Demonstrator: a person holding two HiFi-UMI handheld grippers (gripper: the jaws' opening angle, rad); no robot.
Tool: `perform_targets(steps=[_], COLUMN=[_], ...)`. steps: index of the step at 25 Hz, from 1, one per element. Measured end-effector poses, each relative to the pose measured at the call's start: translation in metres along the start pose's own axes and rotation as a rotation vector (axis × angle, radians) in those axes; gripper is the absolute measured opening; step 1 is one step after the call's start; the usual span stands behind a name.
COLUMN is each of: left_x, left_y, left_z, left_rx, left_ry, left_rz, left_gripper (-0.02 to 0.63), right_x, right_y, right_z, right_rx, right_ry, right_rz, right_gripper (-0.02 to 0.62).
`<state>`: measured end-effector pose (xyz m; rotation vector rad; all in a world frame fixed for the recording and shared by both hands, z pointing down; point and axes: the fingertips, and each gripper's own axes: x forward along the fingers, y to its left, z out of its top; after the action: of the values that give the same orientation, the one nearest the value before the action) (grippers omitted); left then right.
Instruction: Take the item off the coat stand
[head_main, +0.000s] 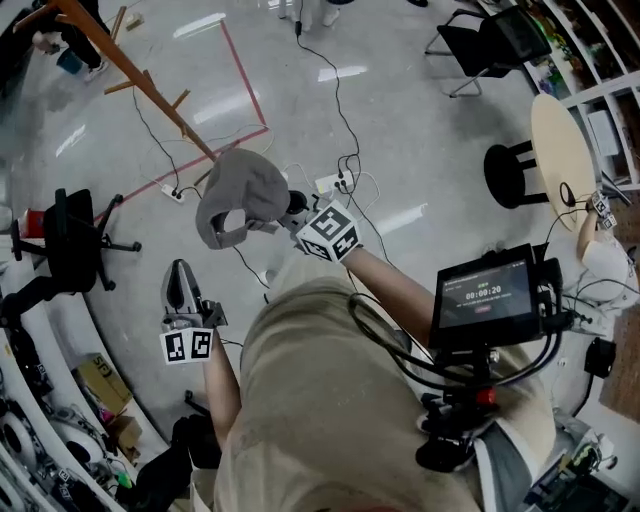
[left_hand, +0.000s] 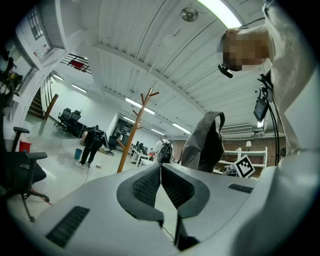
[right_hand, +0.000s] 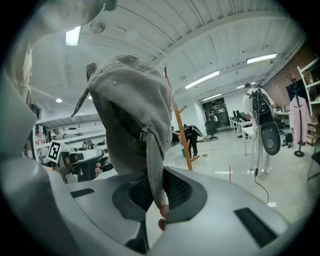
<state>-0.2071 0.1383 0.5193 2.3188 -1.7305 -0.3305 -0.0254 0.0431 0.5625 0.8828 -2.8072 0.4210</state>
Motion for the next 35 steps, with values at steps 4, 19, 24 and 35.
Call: perform_targets(steps=[4,19,24,35], left_x=[-0.002,0.059,0.053,0.061], left_y=[-0.002,-0.036,-0.034,-0.027], left_z=[-0.003,0.005,-0.004,0.008], left_rx=[-0.006,-0.005,-0.007,-0.02], left_ry=[0.0,-0.044,-0.035,-0.063], left_rz=[0.031,0.112,0.145,0.188], left_gripper=[0.021,0.02,0.02,0.02], right_x=[-0.01,-0.011,-0.007,0.004], right_y=[-0.004,-0.073,-0.074,-0.083], right_z=[-0.007,0.03,0.023,0.036], right_rx=[0.019,-0.018,0.022,0.027], right_ry=[0.007,0.009,0.011,-0.011], right_rz=[0.003,0.073,0.1,0.132], right_gripper=[0.028,0.028,0.028,0.028])
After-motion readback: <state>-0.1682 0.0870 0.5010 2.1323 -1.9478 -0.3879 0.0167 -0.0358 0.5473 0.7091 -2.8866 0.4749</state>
